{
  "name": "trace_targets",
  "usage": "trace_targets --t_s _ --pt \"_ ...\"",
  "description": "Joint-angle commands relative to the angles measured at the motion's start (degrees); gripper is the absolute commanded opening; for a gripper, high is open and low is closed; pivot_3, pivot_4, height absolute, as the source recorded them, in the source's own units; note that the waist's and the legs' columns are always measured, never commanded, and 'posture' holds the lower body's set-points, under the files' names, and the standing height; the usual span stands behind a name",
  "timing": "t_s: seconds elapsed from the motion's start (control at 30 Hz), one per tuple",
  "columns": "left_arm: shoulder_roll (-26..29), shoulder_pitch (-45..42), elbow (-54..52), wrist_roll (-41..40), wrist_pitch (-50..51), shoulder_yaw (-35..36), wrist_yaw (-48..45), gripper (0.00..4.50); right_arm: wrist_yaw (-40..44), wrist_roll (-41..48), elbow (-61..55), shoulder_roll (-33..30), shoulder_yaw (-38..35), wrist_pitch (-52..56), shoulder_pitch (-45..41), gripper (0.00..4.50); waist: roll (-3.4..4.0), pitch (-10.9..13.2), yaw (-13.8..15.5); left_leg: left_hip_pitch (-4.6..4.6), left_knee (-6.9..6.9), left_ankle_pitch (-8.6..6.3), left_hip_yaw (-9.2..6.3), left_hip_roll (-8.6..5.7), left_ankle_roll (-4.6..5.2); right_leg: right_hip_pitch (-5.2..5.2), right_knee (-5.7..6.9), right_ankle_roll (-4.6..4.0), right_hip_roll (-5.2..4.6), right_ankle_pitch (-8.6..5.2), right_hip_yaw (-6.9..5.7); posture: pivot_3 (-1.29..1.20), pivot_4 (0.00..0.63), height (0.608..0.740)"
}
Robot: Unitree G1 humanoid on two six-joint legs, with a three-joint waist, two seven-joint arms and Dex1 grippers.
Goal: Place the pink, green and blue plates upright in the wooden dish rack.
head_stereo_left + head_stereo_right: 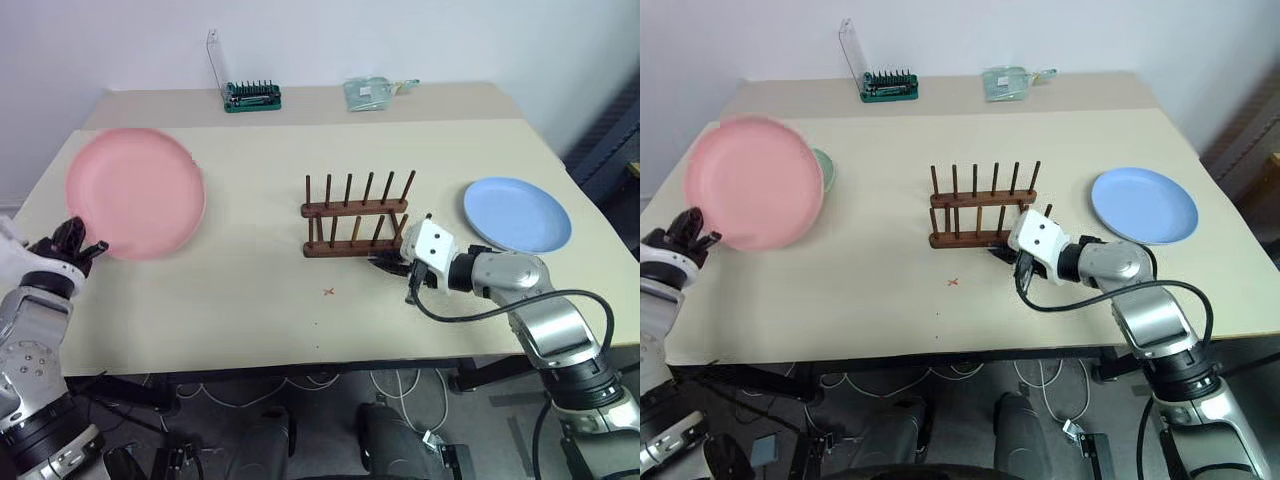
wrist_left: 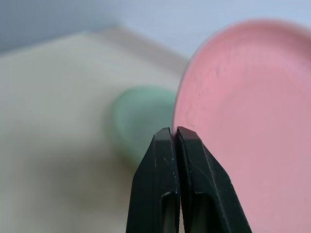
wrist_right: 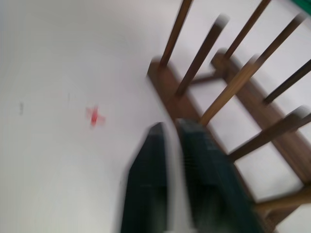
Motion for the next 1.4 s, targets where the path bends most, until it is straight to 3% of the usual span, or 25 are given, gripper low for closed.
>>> trace_targets --t_s 0.03,0.1,0.2,0.37,0.63,0.9,1.0,1.13,1.17,1.23,1.4 --pt "1.8 -6.7 -4.6 1.1 -3.1 -5.2 0.9 0.0 -4.2 -4.3 -3.5 1.6 0.6 -4.5 -7.3 2.38 -0.05 0.0 0.1 -0.01 0.0 0.0 0.0 0.0 0.0 0.0 0.0 0.01 0.0 0.0 -0.01 0.0 0.15 0.74" --pt "2.6 -9.0 -4.2 4.3 -3.9 -9.9 0.6 0.0 -6.8 -10.3 -1.2 1.9 3.5 -10.2 -9.9 3.35 -0.24 -0.2 0.1 0.01 -0.07 0.0 0.0 -0.03 0.0 0.01 -0.05 0.03 -0.03 0.0 -0.01 0.0 0.15 0.74" --pt "2.5 -14.3 -2.8 9.6 -4.8 -18.8 1.3 0.0 -9.7 -16.9 2.9 3.1 6.9 -20.0 -12.9 3.35 -0.27 -0.2 0.2 0.05 -0.07 -0.06 0.06 -0.05 -0.14 0.04 -0.1 0.1 -0.05 -0.05 0.0 0.0 0.15 0.74" --pt "-2.2 -21.7 -1.9 12.6 -3.5 -26.3 4.0 0.0 -12.2 -24.2 7.9 4.0 10.3 -29.0 -14.4 3.35 -0.32 -0.1 0.1 -0.03 -0.01 -0.06 0.06 -0.05 -0.14 -0.03 -0.06 0.11 -0.05 -0.04 0.0 0.0 0.15 0.74" --pt "-9.5 -27.5 -1.8 12.5 0.5 -29.8 7.3 0.0 -16.5 -34.0 12.6 5.8 12.9 -34.8 -16.3 3.35 -0.3 -0.1 -0.2 0.01 -0.06 -0.04 0.06 -0.02 -0.17 -0.09 0.03 0.1 0.0 -0.04 0.02 0.0 0.15 0.74" --pt "-11.9 -27.8 -5.7 10.4 4.5 -30.0 6.6 0.0 -21.5 -43.4 18.1 5.4 13.5 -37.1 -17.7 3.35 -0.3 -0.1 -0.2 0.0 -0.06 0.02 0.06 -0.03 -0.26 -0.09 0.01 0.1 0.0 -0.04 0.04 0.0 0.15 0.74" --pt "-12.1 -27.3 -6.3 10.5 5.2 -29.9 6.4 0.0 -23.1 -44.9 19.3 5.4 13.1 -38.2 -18.4 2.49 -0.29 -0.1 -0.2 0.0 -0.06 0.02 0.07 -0.03 -0.27 -0.09 0.01 0.1 0.0 -0.04 0.04 0.0 0.15 0.74" --pt "-12.4 -27.0 -6.2 10.4 5.2 -29.3 6.0 0.0 -23.8 -45.7 20.2 5.6 12.9 -38.9 -18.7 0.4 -0.3 -0.1 -0.2 0.0 -0.06 0.03 0.07 -0.03 -0.28 -0.09 0.02 0.1 0.0 -0.04 0.04 0.0 0.15 0.74" --pt "-12.8 -26.8 -6.3 9.9 5.1 -28.9 5.9 0.29 -24.1 -46.0 20.3 5.6 12.9 -39.0 -18.7 0.0 -0.29 -0.1 -0.2 0.0 -0.06 0.03 0.07 -0.03 -0.28 -0.09 0.01 0.1 0.0 -0.04 0.04 0.0 0.15 0.74" --pt "-13.4 -26.7 -6.5 9.3 5.2 -28.4 5.8 0.93 -24.7 -46.7 20.3 5.5 12.8 -39.2 -18.7 0.0 -0.3 -0.1 -0.1 0.0 -0.06 0.03 0.07 -0.03 -0.29 -0.09 0.01 0.1 0.0 -0.04 0.04 0.0 0.15 0.74" --pt "-13.5 -27.8 -5.5 9.5 2.0 -25.5 6.6 3.49 -25.8 -47.1 21.0 4.6 11.2 -39.0 -18.8 0.0 -0.29 -0.1 0.0 -0.01 -0.03 0.03 0.07 -0.05 -0.29 -0.07 0.0 0.1 0.0 -0.04 0.05 0.0 0.15 0.74"
